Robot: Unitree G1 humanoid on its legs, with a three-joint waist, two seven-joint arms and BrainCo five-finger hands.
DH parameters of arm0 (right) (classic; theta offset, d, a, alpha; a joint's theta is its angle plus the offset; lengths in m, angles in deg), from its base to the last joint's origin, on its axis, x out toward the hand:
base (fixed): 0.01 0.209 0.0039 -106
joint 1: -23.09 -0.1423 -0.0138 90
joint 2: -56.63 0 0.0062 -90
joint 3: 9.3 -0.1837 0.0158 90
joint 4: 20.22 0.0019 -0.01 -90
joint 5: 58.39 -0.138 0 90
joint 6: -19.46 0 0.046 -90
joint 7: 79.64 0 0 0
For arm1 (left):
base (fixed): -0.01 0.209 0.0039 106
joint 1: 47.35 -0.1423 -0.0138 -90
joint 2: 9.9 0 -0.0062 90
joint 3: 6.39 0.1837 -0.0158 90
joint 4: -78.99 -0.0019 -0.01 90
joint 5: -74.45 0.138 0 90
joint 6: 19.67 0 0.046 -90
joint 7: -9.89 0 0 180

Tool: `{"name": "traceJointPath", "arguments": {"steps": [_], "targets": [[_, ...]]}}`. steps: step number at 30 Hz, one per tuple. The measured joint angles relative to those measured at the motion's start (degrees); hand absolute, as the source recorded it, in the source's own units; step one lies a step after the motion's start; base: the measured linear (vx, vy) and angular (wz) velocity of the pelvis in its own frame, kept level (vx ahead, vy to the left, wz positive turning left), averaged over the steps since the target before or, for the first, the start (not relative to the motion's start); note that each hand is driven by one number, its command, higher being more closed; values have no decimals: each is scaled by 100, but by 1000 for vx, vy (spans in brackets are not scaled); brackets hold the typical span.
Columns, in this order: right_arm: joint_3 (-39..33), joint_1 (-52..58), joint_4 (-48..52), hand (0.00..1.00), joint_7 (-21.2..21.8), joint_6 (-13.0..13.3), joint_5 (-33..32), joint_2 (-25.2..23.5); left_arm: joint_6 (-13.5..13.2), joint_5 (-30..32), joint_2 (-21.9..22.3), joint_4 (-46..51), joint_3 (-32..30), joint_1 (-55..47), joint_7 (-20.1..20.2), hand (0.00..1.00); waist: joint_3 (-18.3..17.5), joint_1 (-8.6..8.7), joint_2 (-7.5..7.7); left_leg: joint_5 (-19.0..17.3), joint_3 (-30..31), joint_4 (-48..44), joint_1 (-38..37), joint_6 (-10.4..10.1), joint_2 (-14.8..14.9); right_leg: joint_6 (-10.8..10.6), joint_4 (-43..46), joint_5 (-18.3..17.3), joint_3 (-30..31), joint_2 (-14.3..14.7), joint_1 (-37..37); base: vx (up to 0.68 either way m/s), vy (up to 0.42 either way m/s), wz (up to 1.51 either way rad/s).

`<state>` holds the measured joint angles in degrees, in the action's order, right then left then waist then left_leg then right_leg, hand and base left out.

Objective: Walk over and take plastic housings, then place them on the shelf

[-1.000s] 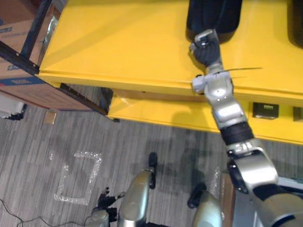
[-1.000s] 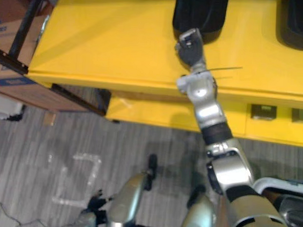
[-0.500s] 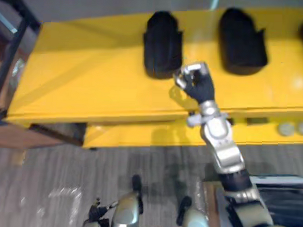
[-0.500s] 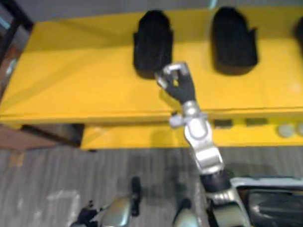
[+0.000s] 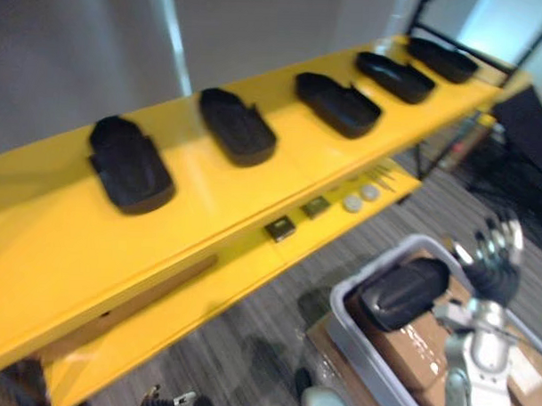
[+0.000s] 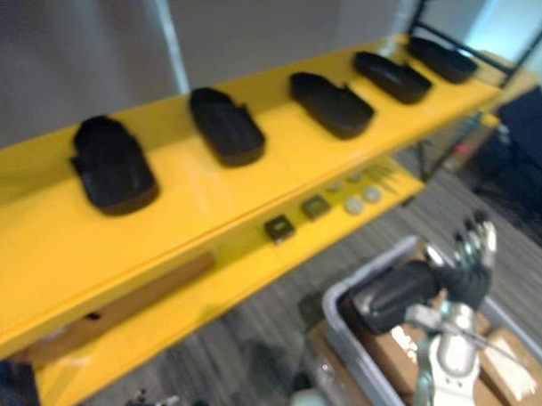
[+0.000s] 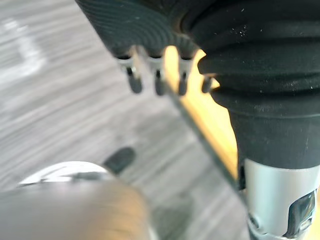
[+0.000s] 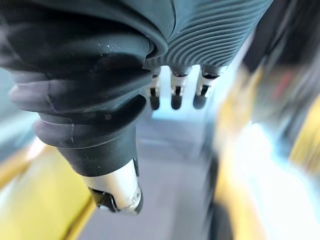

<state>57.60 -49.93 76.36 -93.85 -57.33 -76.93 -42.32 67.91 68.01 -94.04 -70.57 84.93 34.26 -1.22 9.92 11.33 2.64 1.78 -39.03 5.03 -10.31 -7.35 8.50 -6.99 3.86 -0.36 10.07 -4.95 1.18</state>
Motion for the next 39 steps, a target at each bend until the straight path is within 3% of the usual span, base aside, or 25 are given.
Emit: {"name": "traceJointPath", "arguments": {"steps": [1,3,4,6,8,14,15,16,18,19,21,22,26,28,32,34,35,36,37,39], "targets": [[-109,199,-138,0,-56,64,-139,-92,-6,0,47,11,10,16,2,0,-27,121,-32,-2,-94,1,-43,-12,1,-3,-38,35,87,23,0,-50,-43,-52],[-299,647,-389,0,-102,433,-337,-322,-7,20,173,45,91,68,2,0,-50,343,-65,-16,-287,3,-147,-33,15,-10,-115,89,244,55,-11,-62,-44,-47],[-320,711,-449,0,-137,522,-381,-370,-6,32,172,51,179,72,3,0,-51,383,-64,-18,-321,3,-174,-37,15,-13,-119,92,268,61,-14,-79,-30,-33],[-359,779,-686,0,-252,813,-562,-504,-8,63,169,104,379,124,0,0,-75,397,-19,-46,-454,6,-263,-75,9,-10,-140,71,394,88,6,-98,-19,-28],[-310,782,-745,0,-238,924,-552,-524,-10,82,177,110,472,112,0,0,-168,388,24,-53,-490,7,-251,-86,-6,-20,-118,65,404,85,55,-83,-24,-13],[293,638,-745,0,28,960,-520,-520,-55,254,159,204,751,-92,-15,0,-491,332,131,-163,-365,-179,-192,-147,-41,33,-113,85,409,93,103,-14,-6,-3],[383,605,-746,0,54,957,-519,-504,-57,249,156,232,747,-108,-33,0,-535,313,156,-307,-163,-481,-60,-197,8,32,-95,88,440,85,168,4,4,-49],[573,401,-755,0,118,954,-527,-400,-74,205,185,424,707,-97,-139,0,-588,105,66,-891,1171,-1471,402,11,220,42,-28,126,725,221,392,-7,12,-88],[842,-47,-863,0,214,950,-534,-169,-87,0,260,466,653,-80,-213,0,-457,-75,-124,-1371,2212,-2377,794,145,343,36,58,207,985,381,454,-11,116,-99],[1029,-468,-1072,0,304,949,-536,-13,-109,-243,365,466,537,-114,-257,0,-391,-124,-201,-1717,2851,-2946,1065,301,334,-76,82,302,1222,484,519,-45,198,-79],[1109,-760,-1227,0,327,944,-538,92,-160,-269,455,512,467,-182,-271,0,-417,-263,-437,-2139,3326,-3051,1145,301,328,-112,98,325,1412,621,687,-101,230,-75],[1121,-934,-1237,0,312,925,-536,103,-262,-250,463,508,444,-181,-269,0,-396,-314,-523,-2433,3385,-2926,1156,154,305,-150,136,337,1496,670,825,-137,258,-51],[1283,-981,-1214,0,195,732,-535,78,-654,-167,256,503,337,-60,-240,0,-165,-321,-184,-2409,3408,-2934,1251,211,-87,-109,212,309,1517,282,893,-128,165,6],[1325,-853,-1161,0,26,591,-536,70,-710,86,210,492,396,25,-181,0,-125,-262,-118,-2412,3545,-3000,1270,232,-200,-24,340,232,1476,207,886,-40,100,27],[1515,-351,-1158,0,-185,489,-547,-371,-554,237,271,757,613,294,72,0,213,-228,-131,-2621,3438,-3597,1201,215,-31,57,1100,245,1217,392,991,-9,93,-15],[1629,-189,-1128,0,-119,486,-546,-601,-332,237,322,1056,616,271,119,0,398,-303,-65,-2657,2978,-3648,914,254,93,159,1175,551,574,400,955,-97,60,-104],[1716,-51,-1082,0,-35,487,-546,-604,-181,240,426,1220,615,284,96,0,397,-291,-73,-2688,2752,-3641,895,318,152,420,864,976,71,379,966,-187,36,-124],[1795,-7,-1039,0,43,487,-547,-626,-76,241,496,1287,596,312,68,0,403,-361,-163,-2623,2435,-3540,948,451,295,870,381,1469,-167,425,971,-206,27,-126],[1853,55,-980,0,47,490,-538,-635,-25,238,501,1265,596,341,43,0,426,-375,-118,-2545,2280,-3484,939,479,331,907,499,1379,-370,407,1032,-259,10,-108],[1926,238,-925,0,25,517,-496,-650,197,208,456,938,567,404,-39,0,434,-357,-94,-2330,2019,-3321,924,463,552,879,2013,509,-918,313,1218,-182,-19,-74]]}}
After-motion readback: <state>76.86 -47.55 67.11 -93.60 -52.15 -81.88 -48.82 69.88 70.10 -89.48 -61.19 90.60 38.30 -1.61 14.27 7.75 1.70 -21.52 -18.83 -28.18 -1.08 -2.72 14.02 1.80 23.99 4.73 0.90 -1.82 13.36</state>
